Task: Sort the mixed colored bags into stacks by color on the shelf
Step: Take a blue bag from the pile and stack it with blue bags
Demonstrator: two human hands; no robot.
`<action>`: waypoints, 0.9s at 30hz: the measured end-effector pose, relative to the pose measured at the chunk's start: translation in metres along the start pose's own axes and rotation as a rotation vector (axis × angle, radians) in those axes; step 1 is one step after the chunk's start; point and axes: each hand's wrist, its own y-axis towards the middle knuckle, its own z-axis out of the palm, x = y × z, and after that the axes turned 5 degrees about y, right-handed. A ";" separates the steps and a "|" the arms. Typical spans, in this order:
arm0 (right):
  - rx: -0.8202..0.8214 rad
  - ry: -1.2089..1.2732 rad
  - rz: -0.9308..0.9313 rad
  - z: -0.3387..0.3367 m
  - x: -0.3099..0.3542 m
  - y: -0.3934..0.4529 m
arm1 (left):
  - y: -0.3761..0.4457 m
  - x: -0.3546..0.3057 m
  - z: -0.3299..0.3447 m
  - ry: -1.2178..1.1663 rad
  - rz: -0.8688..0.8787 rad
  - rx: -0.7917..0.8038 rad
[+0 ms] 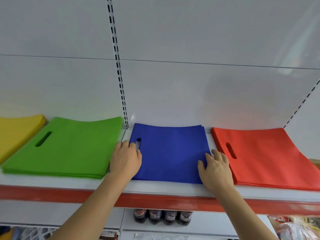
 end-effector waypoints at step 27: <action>0.092 0.201 -0.890 0.057 0.355 -0.102 | -0.183 0.263 -0.071 0.041 -0.593 -0.124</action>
